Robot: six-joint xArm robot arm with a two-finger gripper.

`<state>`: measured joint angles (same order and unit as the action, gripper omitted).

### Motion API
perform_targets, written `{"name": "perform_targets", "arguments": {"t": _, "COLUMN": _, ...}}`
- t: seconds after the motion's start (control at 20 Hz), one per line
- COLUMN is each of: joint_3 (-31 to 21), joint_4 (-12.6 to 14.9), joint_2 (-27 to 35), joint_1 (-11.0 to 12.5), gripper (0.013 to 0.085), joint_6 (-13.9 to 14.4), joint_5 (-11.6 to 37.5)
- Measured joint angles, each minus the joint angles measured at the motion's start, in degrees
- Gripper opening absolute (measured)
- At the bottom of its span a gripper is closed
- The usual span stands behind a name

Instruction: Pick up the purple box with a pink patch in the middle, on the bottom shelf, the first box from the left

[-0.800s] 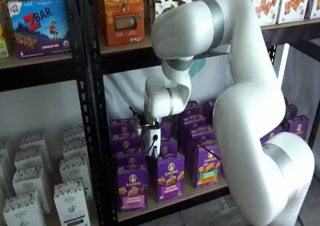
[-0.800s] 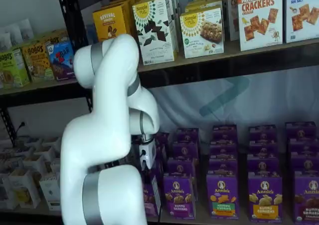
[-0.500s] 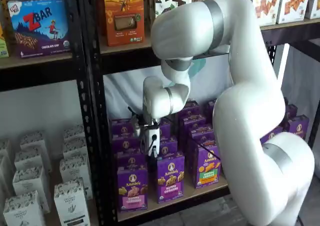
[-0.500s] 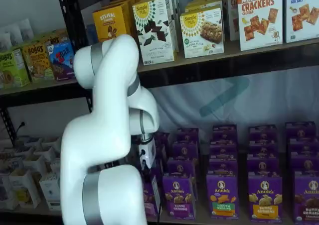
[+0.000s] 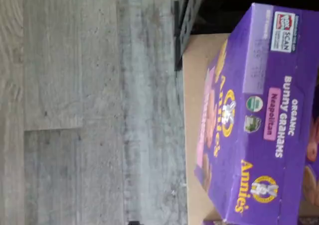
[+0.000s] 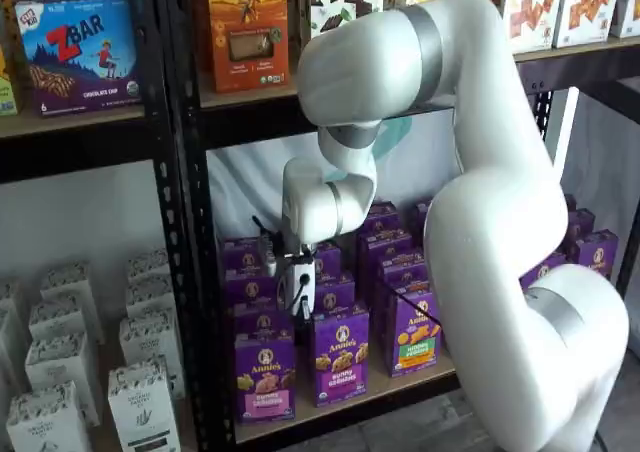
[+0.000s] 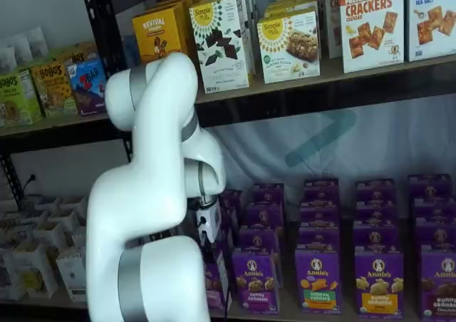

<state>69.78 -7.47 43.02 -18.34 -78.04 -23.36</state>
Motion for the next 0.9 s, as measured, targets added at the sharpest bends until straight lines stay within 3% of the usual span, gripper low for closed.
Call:
{"name": "perform_targets", "arguments": {"t": 0.3, "joint_3": 1.85, "joint_4": -1.67, "joint_2": 2.43, "joint_1": -0.84, "gripper": 0.0850, "joint_6": -0.71, "joint_5": 2.97}}
{"name": "perform_targets", "arguments": {"t": 0.9, "joint_3": 7.15, "joint_4": 2.17, "joint_2": 6.74, "joint_1": -2.17, "gripper": 0.0850, "joint_6": 4.15, "joint_5": 1.13}}
